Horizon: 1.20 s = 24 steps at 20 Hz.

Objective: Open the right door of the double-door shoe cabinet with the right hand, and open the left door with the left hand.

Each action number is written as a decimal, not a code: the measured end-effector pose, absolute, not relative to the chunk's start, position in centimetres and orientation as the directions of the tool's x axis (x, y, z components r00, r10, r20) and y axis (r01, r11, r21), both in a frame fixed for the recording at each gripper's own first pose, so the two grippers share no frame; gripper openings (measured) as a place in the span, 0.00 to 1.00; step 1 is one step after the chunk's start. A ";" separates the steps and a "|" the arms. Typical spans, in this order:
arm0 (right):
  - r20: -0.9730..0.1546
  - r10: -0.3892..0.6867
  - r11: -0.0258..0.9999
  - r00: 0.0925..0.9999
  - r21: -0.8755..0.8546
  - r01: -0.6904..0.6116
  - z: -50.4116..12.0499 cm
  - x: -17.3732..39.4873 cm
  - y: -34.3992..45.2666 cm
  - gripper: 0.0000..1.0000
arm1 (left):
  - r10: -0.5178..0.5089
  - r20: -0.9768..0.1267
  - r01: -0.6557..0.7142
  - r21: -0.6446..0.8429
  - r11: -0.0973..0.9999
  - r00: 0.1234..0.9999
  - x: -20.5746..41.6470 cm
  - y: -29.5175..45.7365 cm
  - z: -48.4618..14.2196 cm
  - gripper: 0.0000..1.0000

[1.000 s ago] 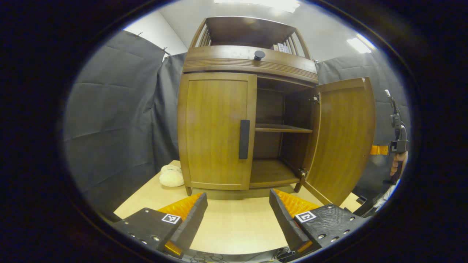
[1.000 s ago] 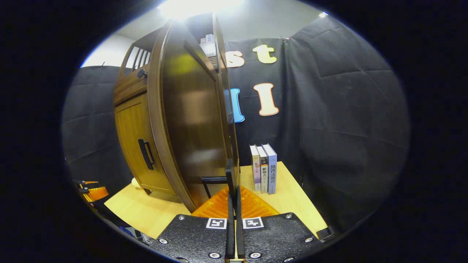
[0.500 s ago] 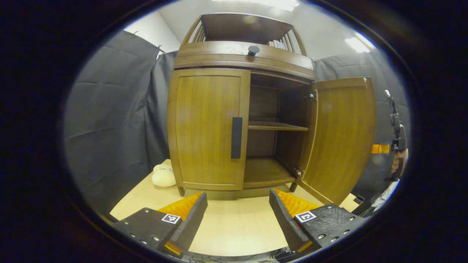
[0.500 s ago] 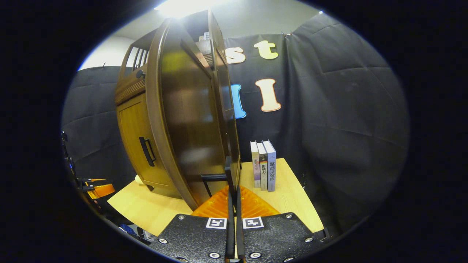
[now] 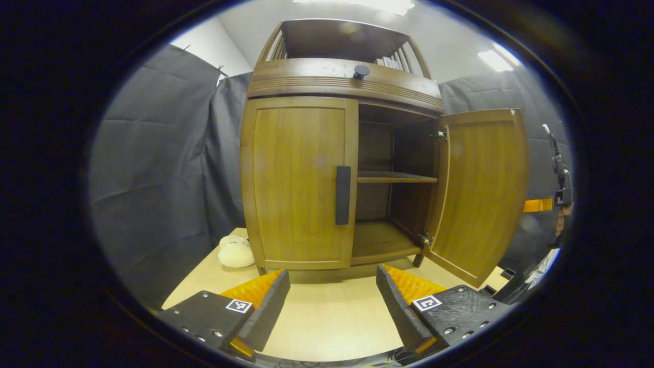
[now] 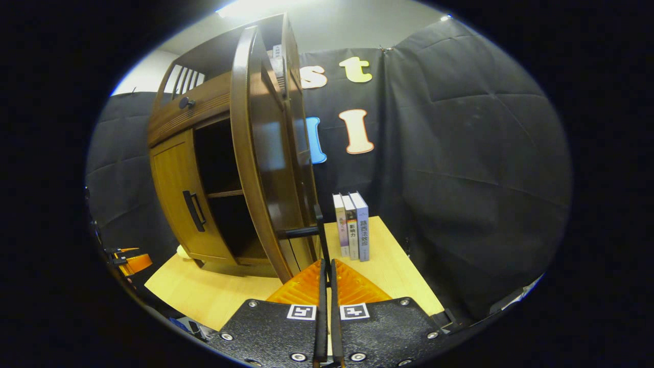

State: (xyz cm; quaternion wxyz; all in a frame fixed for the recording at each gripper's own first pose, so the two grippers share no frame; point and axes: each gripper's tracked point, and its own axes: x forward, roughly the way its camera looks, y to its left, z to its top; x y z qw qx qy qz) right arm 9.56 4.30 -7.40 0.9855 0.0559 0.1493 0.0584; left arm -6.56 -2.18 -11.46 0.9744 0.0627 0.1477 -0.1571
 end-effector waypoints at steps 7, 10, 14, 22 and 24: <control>-0.305 -0.111 0.987 0.946 0.081 0.142 -6.9 5.3 -0.3 0.31 | -0.277 -0.224 0.301 0.080 0.950 0.934 -0.4 -2.6 -8.8 1.00; -0.266 -0.180 0.978 0.947 0.052 0.200 -5.7 3.8 -0.3 0.80 | -0.280 -0.181 0.296 0.068 0.953 0.943 2.7 -4.0 -7.4 1.00; -0.224 -0.209 0.965 0.952 0.114 0.238 -3.7 2.4 1.3 0.92 | -0.306 -0.149 0.319 0.070 0.945 0.940 6.5 -6.9 -6.3 0.97; -0.195 -0.216 0.965 0.957 0.106 0.239 -3.3 1.6 2.6 0.92 | -0.294 -0.174 0.316 0.109 0.943 0.940 13.2 -12.0 -7.7 1.00; -0.197 -0.216 0.967 0.956 0.093 0.238 -3.5 1.4 3.0 0.92 | -0.288 -0.206 0.313 0.104 0.944 0.935 14.3 -13.3 -8.7 0.96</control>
